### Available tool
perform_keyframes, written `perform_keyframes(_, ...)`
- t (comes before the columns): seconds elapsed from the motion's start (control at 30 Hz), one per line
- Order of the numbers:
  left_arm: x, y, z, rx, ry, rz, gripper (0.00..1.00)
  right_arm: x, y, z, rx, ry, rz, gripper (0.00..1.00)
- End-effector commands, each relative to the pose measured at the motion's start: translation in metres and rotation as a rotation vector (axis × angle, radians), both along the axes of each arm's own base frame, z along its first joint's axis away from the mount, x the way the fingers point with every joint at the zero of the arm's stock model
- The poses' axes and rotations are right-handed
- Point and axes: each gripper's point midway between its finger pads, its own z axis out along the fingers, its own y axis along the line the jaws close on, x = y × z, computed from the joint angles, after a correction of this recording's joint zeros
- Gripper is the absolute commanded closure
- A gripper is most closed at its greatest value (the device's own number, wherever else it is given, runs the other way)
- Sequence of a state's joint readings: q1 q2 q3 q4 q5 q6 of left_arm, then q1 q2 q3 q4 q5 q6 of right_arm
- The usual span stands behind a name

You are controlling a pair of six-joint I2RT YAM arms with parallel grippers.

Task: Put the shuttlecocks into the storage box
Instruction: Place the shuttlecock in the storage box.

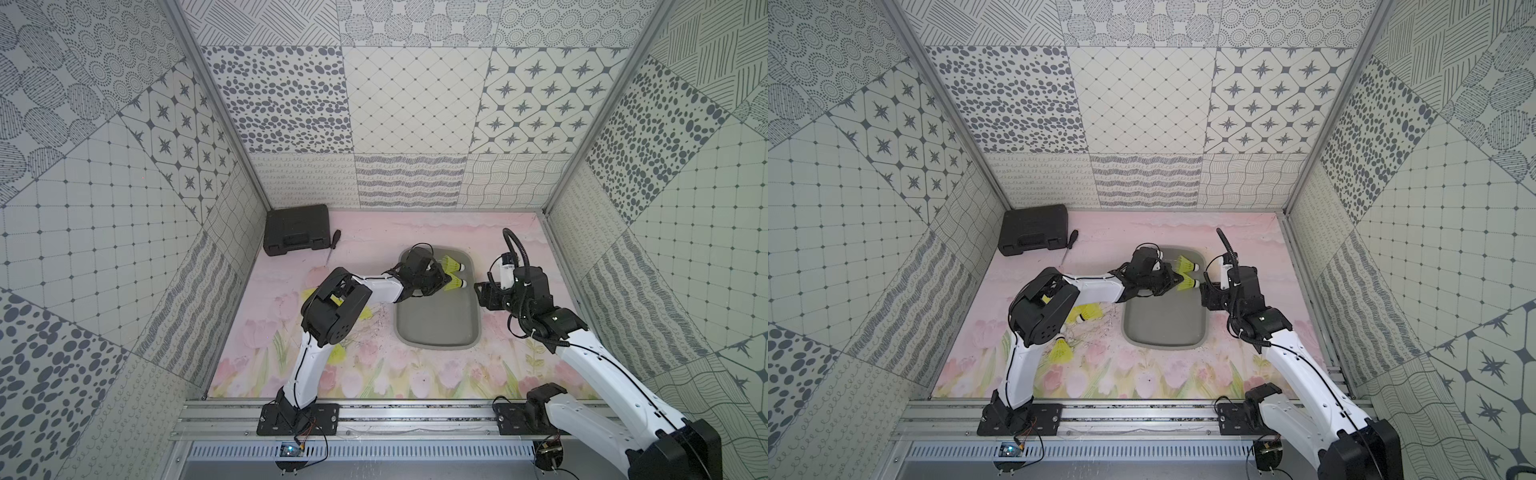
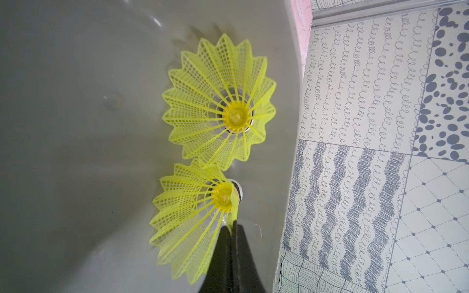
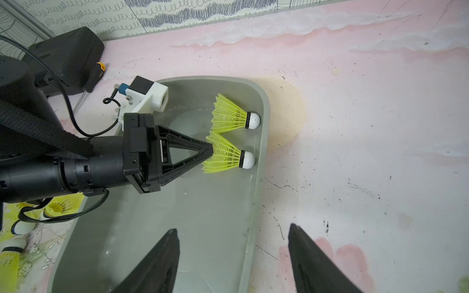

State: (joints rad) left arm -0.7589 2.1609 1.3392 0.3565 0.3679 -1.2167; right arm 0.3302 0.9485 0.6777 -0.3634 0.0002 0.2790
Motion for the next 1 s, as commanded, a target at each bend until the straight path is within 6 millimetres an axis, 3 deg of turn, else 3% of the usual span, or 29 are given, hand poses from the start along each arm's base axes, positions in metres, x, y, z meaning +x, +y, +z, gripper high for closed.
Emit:
perform_keyframes(0.0,0.001,-0.008,0.009,-0.034,-0.031,-0.023,0.96,0.002,0.001,0.002,0.002,-0.016,0.011,0.29)
perform_keyframes(0.5,0.002,-0.003,0.013,-0.013,-0.045,-0.013,0.60,0.002,0.001,0.004,0.006,-0.020,0.012,0.28)
perform_keyframes(0.97,0.001,0.002,0.019,-0.011,-0.067,-0.010,0.52,0.002,0.001,0.001,0.006,-0.012,0.015,0.27)
